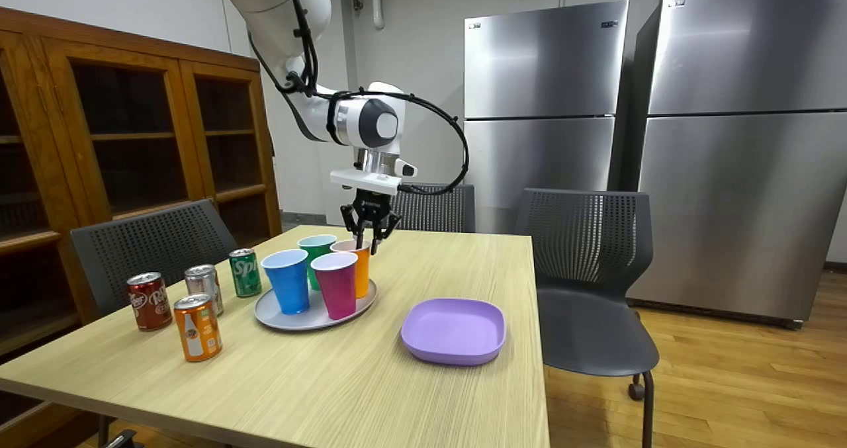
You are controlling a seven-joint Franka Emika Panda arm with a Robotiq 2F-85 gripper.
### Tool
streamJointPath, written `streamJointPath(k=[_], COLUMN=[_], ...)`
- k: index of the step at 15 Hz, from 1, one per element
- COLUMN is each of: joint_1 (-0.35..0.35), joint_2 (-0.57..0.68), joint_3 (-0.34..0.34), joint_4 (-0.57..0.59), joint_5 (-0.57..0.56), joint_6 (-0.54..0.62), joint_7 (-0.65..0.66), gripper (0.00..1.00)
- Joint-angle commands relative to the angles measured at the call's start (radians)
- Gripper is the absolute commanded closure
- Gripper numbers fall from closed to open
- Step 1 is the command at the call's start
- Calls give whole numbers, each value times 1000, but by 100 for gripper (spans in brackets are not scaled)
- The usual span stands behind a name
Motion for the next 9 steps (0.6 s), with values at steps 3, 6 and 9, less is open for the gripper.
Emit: streamJointPath(k=[3,6,9], joint_1=[-16,-18,-20], joint_2=[2,-13,-48], joint_3=[18,17,17], joint_4=[29,18,-12], joint_5=[-14,-13,-12], joint_6=[-37,-31,-14], joint_7=[7,6,4], gripper=[19,0,0])
